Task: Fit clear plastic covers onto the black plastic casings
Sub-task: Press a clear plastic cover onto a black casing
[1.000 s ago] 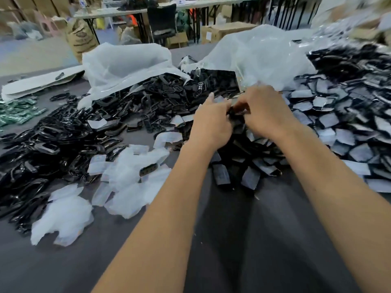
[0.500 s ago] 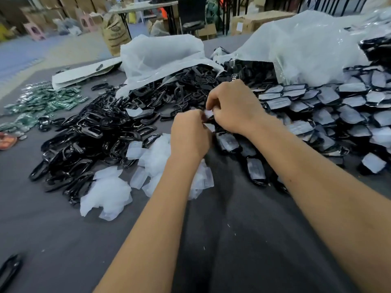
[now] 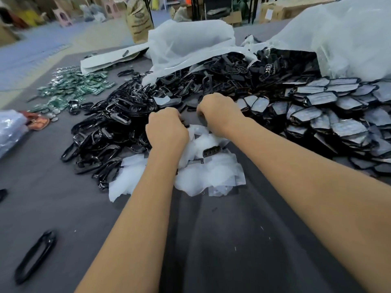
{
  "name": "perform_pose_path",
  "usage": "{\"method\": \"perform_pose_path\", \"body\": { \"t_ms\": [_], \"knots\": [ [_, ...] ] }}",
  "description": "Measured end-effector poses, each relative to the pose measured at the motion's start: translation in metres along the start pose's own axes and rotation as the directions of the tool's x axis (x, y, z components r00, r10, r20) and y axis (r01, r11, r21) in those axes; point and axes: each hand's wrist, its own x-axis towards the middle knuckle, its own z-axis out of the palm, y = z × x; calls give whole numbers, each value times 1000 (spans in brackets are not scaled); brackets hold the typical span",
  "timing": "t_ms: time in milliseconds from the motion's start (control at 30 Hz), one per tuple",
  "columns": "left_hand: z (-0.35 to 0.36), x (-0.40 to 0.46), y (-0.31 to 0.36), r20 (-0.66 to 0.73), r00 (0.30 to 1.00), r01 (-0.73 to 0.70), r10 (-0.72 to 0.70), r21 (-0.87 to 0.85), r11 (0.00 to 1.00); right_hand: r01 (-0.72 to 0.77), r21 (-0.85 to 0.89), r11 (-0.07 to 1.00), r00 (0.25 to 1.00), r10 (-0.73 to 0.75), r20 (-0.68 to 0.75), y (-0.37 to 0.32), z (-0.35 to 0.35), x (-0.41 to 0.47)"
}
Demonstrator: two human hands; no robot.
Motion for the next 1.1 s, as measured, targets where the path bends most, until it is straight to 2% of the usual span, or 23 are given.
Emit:
{"method": "perform_pose_path", "body": {
  "t_ms": [133, 200, 300, 400, 500, 600, 667, 700, 867, 1100],
  "knots": [
    [-6, 6, -2, 42, 998, -39, 41, -42, 998, 9, 132, 991, 996, 4, -94, 3, 4, -2],
    [-8, 8, -4, 70, 996, -46, 50, -55, 997, 9, 212, 977, 980, 33, -194, 4, 6, -7],
    [-10, 9, -8, 59, 998, -30, 36, -95, 995, 41, 442, 896, 924, 134, -357, 0, 6, -18],
    [-10, 4, -9, -55, 998, -30, 19, -213, 977, 85, 647, 758, 878, 249, -408, -6, 9, -33],
    [-11, -5, -8, -214, 976, -102, 35, -312, 945, 51, 792, 609, 865, 369, -340, -6, 14, -46],
    [-16, -12, -8, -297, 955, -138, 8, -420, 897, 41, 936, 351, 863, 459, -210, -6, 16, -56],
    [-17, -16, -8, -314, 949, -137, -30, -496, 858, 69, 988, 139, 881, 457, -126, -9, 16, -62],
    [-15, -19, -7, -324, 945, -140, -41, -516, 845, 76, 994, 83, 891, 442, -105, -10, 17, -64],
    [-3, -28, -14, -325, 942, -124, -80, -561, 818, 80, 990, 114, 920, 373, -117, -9, 23, -69],
    [2, -38, -9, -400, 899, -171, -180, -698, 695, 76, 990, 116, 932, 345, -112, -9, 24, -70]
  ]
}}
